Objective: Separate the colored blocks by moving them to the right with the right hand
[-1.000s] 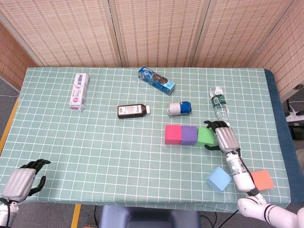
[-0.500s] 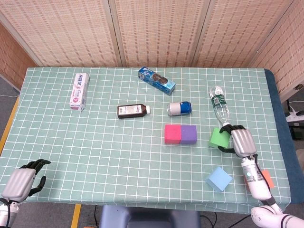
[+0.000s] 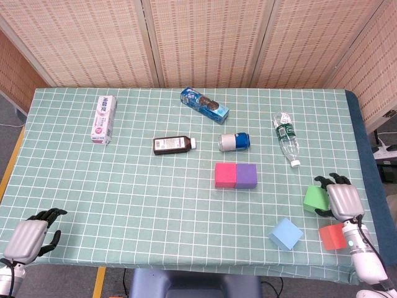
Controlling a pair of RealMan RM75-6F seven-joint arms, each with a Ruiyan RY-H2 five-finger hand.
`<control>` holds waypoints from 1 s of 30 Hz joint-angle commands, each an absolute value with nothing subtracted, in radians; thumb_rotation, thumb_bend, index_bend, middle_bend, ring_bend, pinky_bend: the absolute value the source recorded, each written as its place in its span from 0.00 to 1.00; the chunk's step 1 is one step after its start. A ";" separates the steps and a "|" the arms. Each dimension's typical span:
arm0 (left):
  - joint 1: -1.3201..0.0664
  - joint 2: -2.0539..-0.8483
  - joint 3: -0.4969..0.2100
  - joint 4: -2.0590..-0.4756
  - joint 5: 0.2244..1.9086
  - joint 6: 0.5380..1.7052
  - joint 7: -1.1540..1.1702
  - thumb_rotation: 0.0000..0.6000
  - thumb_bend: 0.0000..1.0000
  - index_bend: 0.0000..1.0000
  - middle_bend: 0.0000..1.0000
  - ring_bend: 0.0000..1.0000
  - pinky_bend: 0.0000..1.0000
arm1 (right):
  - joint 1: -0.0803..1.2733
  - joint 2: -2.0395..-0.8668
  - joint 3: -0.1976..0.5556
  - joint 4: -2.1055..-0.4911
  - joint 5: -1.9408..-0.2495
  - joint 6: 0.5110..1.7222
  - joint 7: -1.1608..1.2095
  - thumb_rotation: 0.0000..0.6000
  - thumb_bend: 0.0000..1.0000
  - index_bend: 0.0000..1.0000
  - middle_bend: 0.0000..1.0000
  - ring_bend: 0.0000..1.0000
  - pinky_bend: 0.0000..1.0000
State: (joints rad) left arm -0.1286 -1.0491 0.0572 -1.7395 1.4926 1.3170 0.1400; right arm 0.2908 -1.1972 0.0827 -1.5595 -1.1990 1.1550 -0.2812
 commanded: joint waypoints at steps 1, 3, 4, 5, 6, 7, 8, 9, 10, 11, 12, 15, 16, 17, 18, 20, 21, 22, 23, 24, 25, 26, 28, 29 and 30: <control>-0.128 -1.049 0.057 -1.739 1.490 1.318 0.139 1.00 0.53 0.27 0.26 0.28 0.44 | 0.296 -1.189 0.077 -1.568 -1.203 1.142 -0.270 1.00 0.06 0.10 0.06 0.00 0.07; -0.128 -1.048 0.057 -1.739 1.490 1.317 0.138 1.00 0.53 0.27 0.26 0.28 0.44 | 0.295 -1.189 0.073 -1.572 -1.217 1.143 -0.260 1.00 0.06 0.05 0.01 0.00 0.05; -0.129 -1.048 0.057 -1.739 1.491 1.317 0.138 1.00 0.53 0.27 0.26 0.28 0.44 | 0.294 -1.190 0.071 -1.575 -1.227 1.145 -0.250 1.00 0.06 0.02 0.00 0.00 0.05; -0.128 -1.048 0.057 -1.739 1.493 1.318 0.138 1.00 0.53 0.27 0.26 0.28 0.44 | 0.294 -1.189 0.069 -1.577 -1.235 1.145 -0.243 1.00 0.06 0.01 0.00 0.00 0.04; -0.128 -1.048 0.058 -1.739 1.495 1.319 0.138 1.00 0.53 0.27 0.26 0.28 0.44 | 0.295 -1.188 0.067 -1.580 -1.243 1.145 -0.234 1.00 0.06 0.00 0.00 0.00 0.03; -0.128 -1.048 0.058 -1.739 1.496 1.321 0.138 1.00 0.53 0.27 0.26 0.28 0.44 | 0.296 -1.189 0.066 -1.583 -1.256 1.145 -0.218 1.00 0.06 0.00 0.00 0.00 0.02; -0.128 -1.048 0.058 -1.739 1.497 1.321 0.138 1.00 0.53 0.27 0.26 0.28 0.44 | 0.297 -1.191 0.067 -1.582 -1.268 1.147 -0.202 1.00 0.06 0.00 0.00 0.00 0.02; -0.127 -1.048 0.058 -1.739 1.497 1.320 0.138 1.00 0.53 0.27 0.26 0.28 0.44 | 0.300 -1.198 0.067 -1.578 -1.287 1.148 -0.179 1.00 0.06 0.00 0.00 0.00 0.02; -0.128 -1.049 0.059 -1.739 1.496 1.319 0.139 1.00 0.53 0.27 0.26 0.28 0.44 | 0.303 -1.207 0.070 -1.572 -1.303 1.152 -0.157 1.00 0.06 0.00 0.00 0.00 0.02; -0.128 -1.049 0.059 -1.739 1.496 1.318 0.140 1.00 0.53 0.27 0.26 0.28 0.44 | 0.306 -1.220 0.073 -1.564 -1.319 1.156 -0.131 1.00 0.06 0.00 0.00 0.00 0.02; -0.129 -1.050 0.059 -1.739 1.495 1.316 0.142 1.00 0.53 0.27 0.26 0.28 0.44 | 0.312 -1.234 0.077 -1.554 -1.336 1.159 -0.103 1.00 0.06 0.00 0.00 0.00 0.02; -0.131 -1.051 0.059 -1.739 1.496 1.314 0.145 1.00 0.53 0.27 0.26 0.28 0.44 | 0.342 -1.287 0.091 -1.504 -1.395 1.155 0.003 1.00 0.06 0.00 0.00 0.00 0.02; -0.131 -1.052 0.060 -1.739 1.496 1.313 0.146 1.00 0.53 0.27 0.26 0.28 0.44 | 0.360 -1.309 0.097 -1.480 -1.411 1.142 0.040 1.00 0.06 0.00 0.00 0.00 0.02; -0.131 -1.052 0.060 -1.739 1.496 1.313 0.147 1.00 0.53 0.27 0.26 0.28 0.44 | 0.376 -1.323 0.100 -1.464 -1.414 1.121 0.059 1.00 0.06 0.00 0.00 0.00 0.03; -0.132 -1.052 0.060 -1.738 1.495 1.311 0.147 1.00 0.53 0.27 0.26 0.28 0.44 | 0.394 -1.333 0.104 -1.452 -1.414 1.095 0.075 1.00 0.06 0.00 0.00 0.00 0.03; -0.132 -1.052 0.060 -1.737 1.493 1.309 0.149 1.00 0.53 0.27 0.26 0.28 0.44 | 0.429 -1.377 0.121 -1.406 -1.406 1.062 0.082 1.00 0.06 0.00 0.00 0.00 0.05; -0.133 -1.052 0.059 -1.737 1.492 1.309 0.148 1.00 0.53 0.27 0.26 0.28 0.44 | 0.442 -1.395 0.125 -1.386 -1.401 1.048 0.076 1.00 0.06 0.00 0.00 0.00 0.05; -0.132 -1.052 0.059 -1.737 1.492 1.310 0.147 1.00 0.53 0.27 0.26 0.28 0.44 | 0.456 -1.420 0.132 -1.360 -1.393 1.034 0.069 1.00 0.06 0.01 0.00 0.00 0.05; -0.132 -1.051 0.059 -1.737 1.491 1.310 0.146 1.00 0.53 0.27 0.26 0.28 0.44 | 0.466 -1.440 0.137 -1.342 -1.388 1.027 0.068 1.00 0.06 0.01 0.00 0.00 0.05; -0.131 -1.051 0.059 -1.737 1.491 1.311 0.145 1.00 0.53 0.27 0.26 0.28 0.44 | 0.475 -1.458 0.141 -1.323 -1.382 1.020 0.067 1.00 0.06 0.02 0.00 0.00 0.05; -0.131 -1.051 0.059 -1.737 1.491 1.312 0.145 1.00 0.53 0.27 0.26 0.28 0.44 | 0.486 -1.479 0.146 -1.301 -1.373 1.009 0.068 1.00 0.06 0.02 0.00 0.00 0.05; -0.131 -1.050 0.059 -1.737 1.492 1.312 0.144 1.00 0.53 0.27 0.26 0.28 0.44 | 0.493 -1.495 0.151 -1.284 -1.368 1.003 0.070 1.00 0.06 0.02 0.00 0.00 0.05; -0.131 -1.050 0.061 -1.737 1.495 1.312 0.143 1.00 0.53 0.27 0.26 0.28 0.44 | 0.511 -1.530 0.160 -1.243 -1.359 0.991 0.076 1.00 0.06 0.04 0.00 0.00 0.05; -0.132 -1.050 0.062 -1.737 1.496 1.311 0.144 1.00 0.53 0.27 0.26 0.28 0.44 | 0.518 -1.544 0.164 -1.227 -1.357 0.988 0.079 1.00 0.06 0.04 0.00 0.00 0.05; -0.132 -1.050 0.062 -1.737 1.497 1.310 0.144 1.00 0.53 0.27 0.26 0.28 0.44 | 0.524 -1.558 0.167 -1.210 -1.356 0.987 0.083 1.00 0.06 0.04 0.01 0.00 0.05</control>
